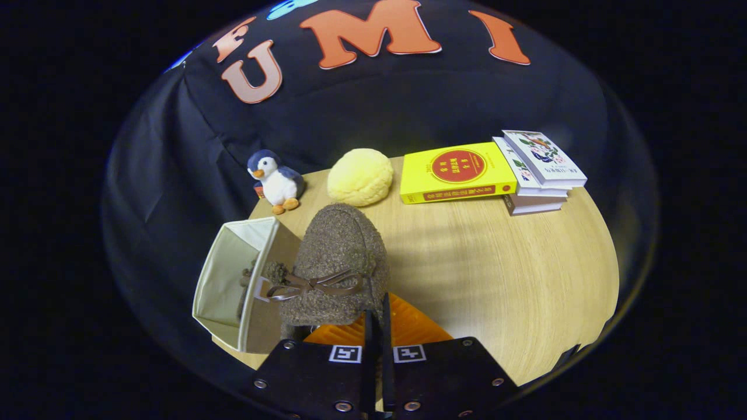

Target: Open the storage box then place both shoes into the box .Put the left shoe in first, then the right shoe, with the right side of both shoes facing outward in a uniform manner.

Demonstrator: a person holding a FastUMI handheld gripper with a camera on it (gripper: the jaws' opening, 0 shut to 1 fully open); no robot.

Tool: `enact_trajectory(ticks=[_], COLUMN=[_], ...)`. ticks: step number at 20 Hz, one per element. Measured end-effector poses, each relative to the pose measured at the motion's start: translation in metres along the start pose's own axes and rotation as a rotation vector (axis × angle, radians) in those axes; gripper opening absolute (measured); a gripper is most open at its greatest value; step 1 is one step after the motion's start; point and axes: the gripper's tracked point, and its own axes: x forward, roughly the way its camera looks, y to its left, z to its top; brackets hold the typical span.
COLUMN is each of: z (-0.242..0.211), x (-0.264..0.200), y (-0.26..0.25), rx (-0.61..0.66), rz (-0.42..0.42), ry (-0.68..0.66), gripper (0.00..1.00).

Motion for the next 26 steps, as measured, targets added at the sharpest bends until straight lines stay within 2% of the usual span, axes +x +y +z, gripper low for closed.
enact_trajectory(ticks=[8, 13, 22, 26], z=[0.018, 0.011, -0.01, -0.022], x=[0.0, 0.019, 0.063, 0.068], y=[0.116, 0.166, 0.192, 0.197], rx=[-0.036, -0.062, -0.081, -0.098], rz=[0.085, 0.094, 0.018, 0.021], ry=[-0.006, 0.027, 0.074, 0.103], gripper=[0.05, 0.05, 0.07, 0.15])
